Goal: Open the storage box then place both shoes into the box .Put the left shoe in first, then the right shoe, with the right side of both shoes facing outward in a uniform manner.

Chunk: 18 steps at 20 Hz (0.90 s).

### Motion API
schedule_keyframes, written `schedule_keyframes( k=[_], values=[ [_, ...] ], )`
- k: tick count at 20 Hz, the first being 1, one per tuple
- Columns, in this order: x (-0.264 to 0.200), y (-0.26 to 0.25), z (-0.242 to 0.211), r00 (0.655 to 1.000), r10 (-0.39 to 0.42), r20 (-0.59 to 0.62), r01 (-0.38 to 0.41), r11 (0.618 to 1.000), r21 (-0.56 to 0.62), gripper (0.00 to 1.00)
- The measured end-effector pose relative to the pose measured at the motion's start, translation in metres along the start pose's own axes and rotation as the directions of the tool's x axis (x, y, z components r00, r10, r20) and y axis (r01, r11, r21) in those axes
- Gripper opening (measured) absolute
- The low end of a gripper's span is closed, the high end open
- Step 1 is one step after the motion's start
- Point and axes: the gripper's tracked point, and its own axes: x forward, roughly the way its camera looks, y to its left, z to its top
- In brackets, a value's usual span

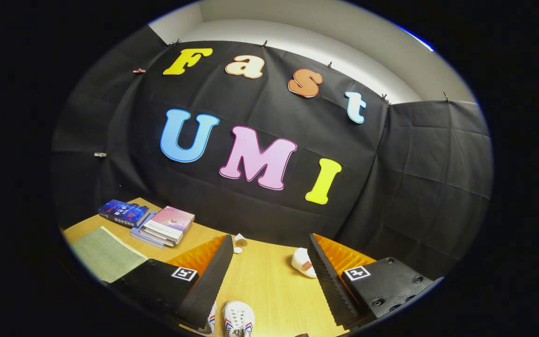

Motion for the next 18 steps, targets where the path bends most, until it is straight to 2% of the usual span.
schedule_keyframes(
  k=[4, 5, 6, 7, 9, 11, 12, 14, 16, 17, 18],
  values=[
    [0.001, 0.005, -0.002, 1.0, 0.016, -0.002, -0.016, 1.0, 0.005, 0.97],
    [0.002, 0.016, -0.004, 0.998, 0.059, -0.009, -0.058, 0.998, 0.026, 0.97],
    [0.003, 0.037, -0.008, 0.989, 0.149, -0.026, -0.147, 0.987, 0.069, 0.97],
    [0.0, 0.064, -0.016, 0.963, 0.263, -0.053, -0.254, 0.958, 0.131, 0.97],
    [-0.015, 0.113, -0.038, 0.874, 0.475, -0.1, -0.435, 0.857, 0.276, 0.97],
    [-0.028, 0.14, -0.05, 0.777, 0.622, -0.102, -0.532, 0.733, 0.424, 0.98],
    [-0.034, 0.152, -0.057, 0.724, 0.684, -0.089, -0.56, 0.658, 0.503, 0.98],
    [-0.049, 0.178, -0.072, 0.613, 0.786, -0.078, -0.551, 0.496, 0.671, 0.98],
    [-0.062, 0.2, -0.089, 0.507, 0.859, -0.077, -0.468, 0.349, 0.812, 0.98],
    [-0.063, 0.209, -0.099, 0.458, 0.885, -0.076, -0.422, 0.292, 0.858, 0.98],
    [-0.063, 0.218, -0.111, 0.419, 0.905, -0.077, -0.381, 0.253, 0.889, 0.98]
  ],
)
